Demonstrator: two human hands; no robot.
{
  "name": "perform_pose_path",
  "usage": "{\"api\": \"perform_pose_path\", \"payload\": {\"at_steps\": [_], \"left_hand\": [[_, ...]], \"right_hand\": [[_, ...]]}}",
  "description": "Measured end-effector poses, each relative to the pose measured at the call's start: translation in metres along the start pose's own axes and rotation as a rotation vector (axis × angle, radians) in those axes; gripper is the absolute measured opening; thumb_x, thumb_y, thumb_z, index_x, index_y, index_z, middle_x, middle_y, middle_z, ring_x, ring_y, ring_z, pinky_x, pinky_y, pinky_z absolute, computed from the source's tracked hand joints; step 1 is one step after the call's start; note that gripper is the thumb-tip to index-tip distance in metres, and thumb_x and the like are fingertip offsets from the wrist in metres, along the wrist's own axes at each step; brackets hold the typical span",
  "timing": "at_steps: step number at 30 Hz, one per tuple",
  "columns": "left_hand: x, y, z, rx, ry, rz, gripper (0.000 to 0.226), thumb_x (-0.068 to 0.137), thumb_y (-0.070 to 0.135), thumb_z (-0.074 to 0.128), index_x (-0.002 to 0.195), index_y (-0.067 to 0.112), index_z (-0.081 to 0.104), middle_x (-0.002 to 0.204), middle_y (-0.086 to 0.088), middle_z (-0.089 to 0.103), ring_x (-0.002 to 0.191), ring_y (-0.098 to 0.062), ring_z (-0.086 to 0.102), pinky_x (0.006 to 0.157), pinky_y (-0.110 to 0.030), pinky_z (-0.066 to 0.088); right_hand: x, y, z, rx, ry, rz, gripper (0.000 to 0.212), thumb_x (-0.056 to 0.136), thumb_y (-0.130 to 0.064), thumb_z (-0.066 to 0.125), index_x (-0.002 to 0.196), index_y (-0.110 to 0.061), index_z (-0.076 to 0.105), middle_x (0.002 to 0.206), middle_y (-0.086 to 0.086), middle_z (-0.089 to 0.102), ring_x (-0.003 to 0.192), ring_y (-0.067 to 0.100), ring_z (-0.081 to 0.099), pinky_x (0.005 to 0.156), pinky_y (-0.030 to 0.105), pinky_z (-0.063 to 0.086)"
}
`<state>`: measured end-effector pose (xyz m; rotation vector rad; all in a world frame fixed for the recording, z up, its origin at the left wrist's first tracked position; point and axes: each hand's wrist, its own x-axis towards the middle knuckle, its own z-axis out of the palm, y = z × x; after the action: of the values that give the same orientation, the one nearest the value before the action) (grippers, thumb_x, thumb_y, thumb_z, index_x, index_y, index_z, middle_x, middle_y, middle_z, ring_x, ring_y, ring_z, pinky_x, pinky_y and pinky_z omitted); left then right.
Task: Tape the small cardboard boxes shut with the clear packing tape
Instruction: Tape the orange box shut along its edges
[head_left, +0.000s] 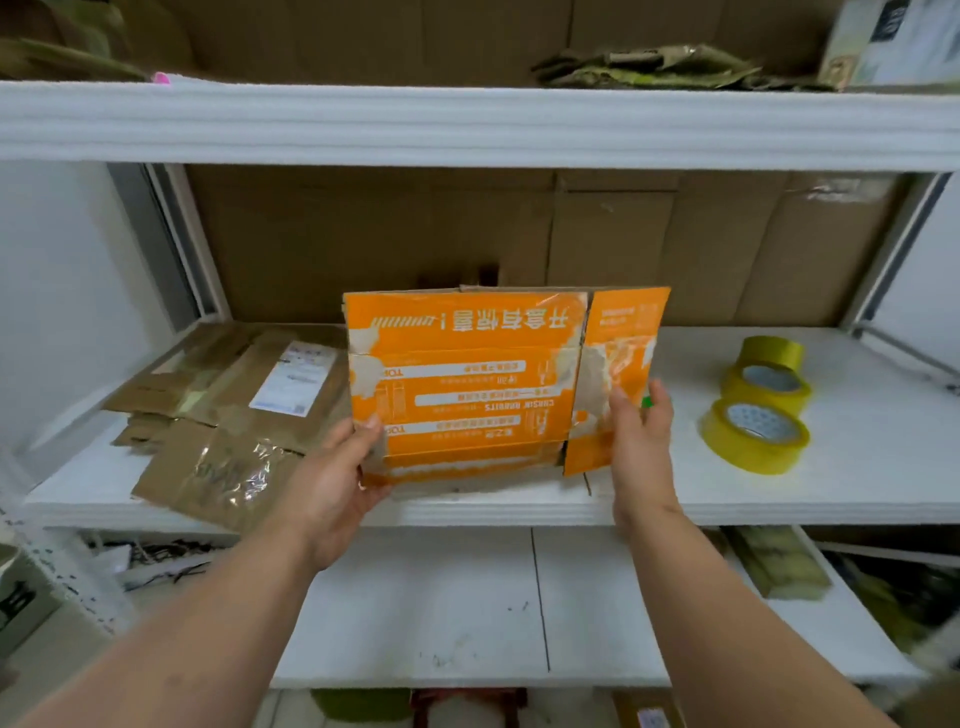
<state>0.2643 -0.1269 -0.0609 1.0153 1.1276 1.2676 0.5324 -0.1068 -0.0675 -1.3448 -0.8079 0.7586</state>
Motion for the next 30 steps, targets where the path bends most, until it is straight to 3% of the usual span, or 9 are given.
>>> {"api": "perform_pose_path", "payload": {"at_steps": [6,10,13,16,18,21,24,26,30], "left_hand": [[0.016,-0.008,0.064,0.031,-0.079,-0.066,0.041,0.103,0.054,0.029,0.127,0.039,0.058,0.121,0.009,0.07,0.118,-0.014,0.061,0.108,-0.046,0.037],[0.027,-0.01,0.123,0.084,-0.09,-0.097,0.057,0.097,0.063,0.018,0.119,0.037,0.064,0.107,0.011,0.075,0.103,-0.003,0.065,0.103,-0.037,0.041],[0.042,-0.016,0.149,0.144,-0.055,-0.072,0.051,0.097,0.064,0.02,0.134,0.045,0.051,0.117,0.02,0.067,0.111,-0.004,0.056,0.113,-0.049,0.025],[0.053,-0.023,0.162,0.193,-0.008,-0.019,0.043,0.1,0.056,0.026,0.143,0.057,0.025,0.126,0.025,0.054,0.127,-0.012,0.043,0.115,-0.052,0.022],[0.054,-0.031,0.167,0.212,0.021,-0.036,0.044,0.103,0.049,0.031,0.145,0.058,0.02,0.131,0.022,0.052,0.131,-0.015,0.04,0.114,-0.053,0.025],[0.053,-0.042,0.17,0.266,0.049,-0.068,0.043,0.105,0.038,0.04,0.141,0.057,0.029,0.132,0.02,0.054,0.128,-0.016,0.047,0.11,-0.05,0.033],[0.062,-0.032,0.173,0.367,0.144,0.005,0.034,0.101,0.031,0.053,0.13,0.047,0.046,0.138,0.01,0.049,0.121,-0.017,0.054,0.104,-0.047,0.043],[0.068,-0.018,0.177,0.386,0.245,0.097,0.036,0.099,0.026,0.056,0.129,0.039,0.041,0.139,0.003,0.046,0.113,-0.015,0.057,0.098,-0.043,0.046],[0.073,0.009,0.181,0.502,0.156,0.252,0.073,0.094,0.045,0.057,0.146,0.057,0.007,0.127,0.017,0.05,0.106,-0.005,0.059,0.093,-0.039,0.048]], "right_hand": [[0.043,0.004,-0.045,-0.006,-0.127,0.062,0.083,0.067,-0.089,0.045,0.14,-0.051,0.034,0.146,-0.004,0.046,0.131,0.019,0.048,0.111,0.051,0.039],[0.081,0.008,-0.068,0.022,-0.287,0.12,0.076,0.075,-0.088,0.039,0.133,-0.041,0.052,0.125,-0.006,0.067,0.116,0.015,0.063,0.102,0.05,0.048],[0.108,-0.001,-0.08,0.014,-0.374,0.13,0.065,0.083,-0.082,0.036,0.132,-0.043,0.053,0.118,-0.008,0.071,0.111,0.015,0.066,0.101,0.048,0.048],[0.138,-0.006,-0.088,-0.022,-0.402,0.059,0.05,0.098,-0.063,0.035,0.147,-0.05,0.031,0.131,-0.014,0.061,0.121,0.011,0.057,0.097,0.039,0.047],[0.153,-0.003,-0.093,-0.061,-0.417,0.016,0.047,0.104,-0.048,0.035,0.15,-0.052,0.022,0.145,-0.015,0.049,0.13,0.011,0.048,0.105,0.039,0.043],[0.169,0.005,-0.1,-0.06,-0.462,-0.002,0.048,0.107,-0.03,0.038,0.149,-0.049,0.026,0.145,-0.015,0.049,0.127,0.008,0.052,0.101,0.034,0.047],[0.178,0.001,-0.104,-0.055,-0.522,0.006,0.047,0.106,-0.016,0.039,0.142,-0.047,0.037,0.131,-0.015,0.058,0.112,0.001,0.058,0.082,0.021,0.051],[0.181,-0.004,-0.105,-0.043,-0.554,-0.005,0.041,0.105,-0.02,0.043,0.132,-0.051,0.041,0.129,-0.016,0.059,0.118,0.002,0.056,0.082,0.017,0.049],[0.179,-0.011,-0.107,-0.08,-0.567,-0.015,0.039,0.097,-0.063,0.037,0.135,-0.056,0.042,0.124,-0.02,0.064,0.122,0.007,0.056,0.109,0.042,0.041]]}}
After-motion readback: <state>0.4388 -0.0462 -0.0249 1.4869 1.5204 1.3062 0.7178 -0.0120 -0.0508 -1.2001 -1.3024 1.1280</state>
